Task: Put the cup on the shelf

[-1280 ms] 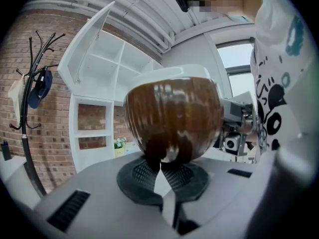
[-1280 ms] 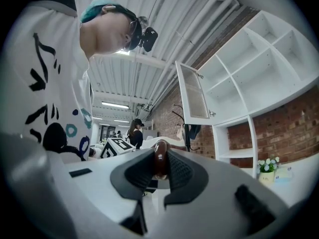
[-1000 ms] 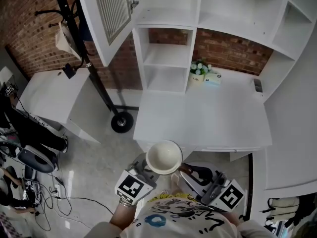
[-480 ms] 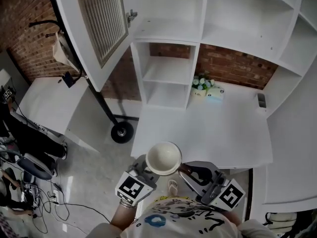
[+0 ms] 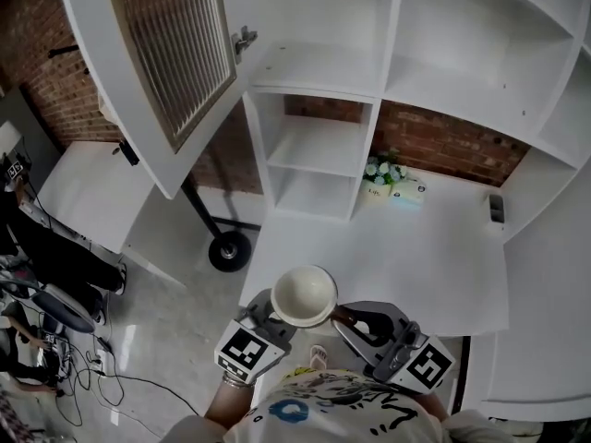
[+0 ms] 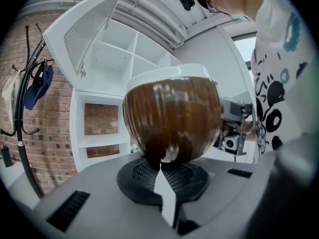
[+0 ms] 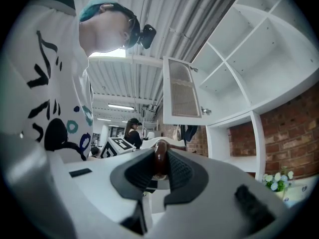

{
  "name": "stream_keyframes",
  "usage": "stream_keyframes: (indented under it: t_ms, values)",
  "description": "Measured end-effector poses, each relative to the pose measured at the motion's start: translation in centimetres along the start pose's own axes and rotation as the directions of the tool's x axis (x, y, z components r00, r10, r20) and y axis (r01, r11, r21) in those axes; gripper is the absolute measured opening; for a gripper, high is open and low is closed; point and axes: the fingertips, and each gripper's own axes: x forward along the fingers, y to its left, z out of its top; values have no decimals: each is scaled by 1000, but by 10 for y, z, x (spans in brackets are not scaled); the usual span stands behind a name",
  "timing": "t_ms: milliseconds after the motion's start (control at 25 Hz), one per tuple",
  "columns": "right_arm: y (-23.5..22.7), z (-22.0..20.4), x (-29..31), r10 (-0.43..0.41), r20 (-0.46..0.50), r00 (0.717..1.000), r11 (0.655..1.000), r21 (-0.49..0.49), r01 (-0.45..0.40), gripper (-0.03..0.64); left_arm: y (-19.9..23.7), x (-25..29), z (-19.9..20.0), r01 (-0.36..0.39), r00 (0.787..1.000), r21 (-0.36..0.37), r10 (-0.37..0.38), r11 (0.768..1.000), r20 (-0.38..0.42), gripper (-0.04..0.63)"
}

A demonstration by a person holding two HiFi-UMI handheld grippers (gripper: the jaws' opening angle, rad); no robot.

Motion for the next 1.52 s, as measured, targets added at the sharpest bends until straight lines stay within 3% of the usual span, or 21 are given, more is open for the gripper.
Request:
stream_keyframes:
  t_ms: [800, 1520]
  values:
    - [-59, -7, 3, 50, 2, 999, 999, 18, -50, 60, 29, 49, 2, -59, 998, -7, 59, 998, -4, 17]
    - [-104, -11, 47, -36, -13, 999, 999, 15, 37, 60, 86, 75, 6, 19, 1000, -3, -19, 1000, -23, 17]
